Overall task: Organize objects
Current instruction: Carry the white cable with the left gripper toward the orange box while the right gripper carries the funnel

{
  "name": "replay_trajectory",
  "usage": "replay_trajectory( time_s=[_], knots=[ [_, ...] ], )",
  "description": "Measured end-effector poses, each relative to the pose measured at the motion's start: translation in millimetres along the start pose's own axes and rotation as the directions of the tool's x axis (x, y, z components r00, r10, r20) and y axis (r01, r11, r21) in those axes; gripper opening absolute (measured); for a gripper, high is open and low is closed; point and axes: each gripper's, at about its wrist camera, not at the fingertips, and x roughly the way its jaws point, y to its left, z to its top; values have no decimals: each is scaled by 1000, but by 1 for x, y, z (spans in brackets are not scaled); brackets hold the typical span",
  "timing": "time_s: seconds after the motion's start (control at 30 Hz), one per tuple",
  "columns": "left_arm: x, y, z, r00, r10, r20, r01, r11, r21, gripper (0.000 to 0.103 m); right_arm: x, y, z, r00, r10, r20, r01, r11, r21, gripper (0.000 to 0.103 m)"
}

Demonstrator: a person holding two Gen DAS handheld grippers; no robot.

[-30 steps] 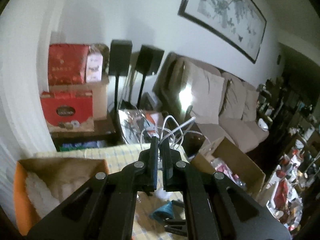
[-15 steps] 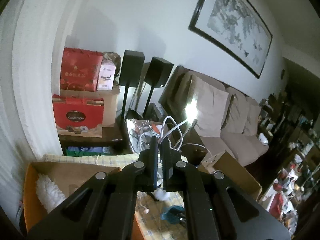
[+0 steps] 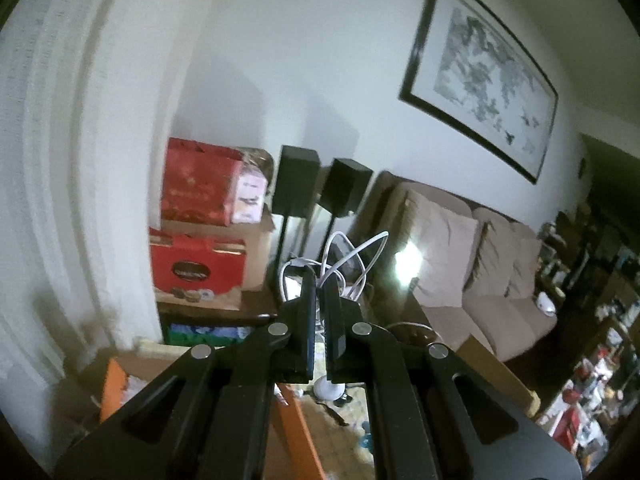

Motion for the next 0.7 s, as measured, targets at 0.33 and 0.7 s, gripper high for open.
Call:
replay_trajectory(
  time_s=[0.33,0.7],
  knots=[
    [-15,45,-5,996,88,-12,-89,996,-22,3,-25,53,30,995,89,42,-85,992,-89,9],
    [-15,55,-17,996,86,-32,-87,996,-31,3,-17,103,34,989,147,23,-142,979,-149,9]
  ],
)
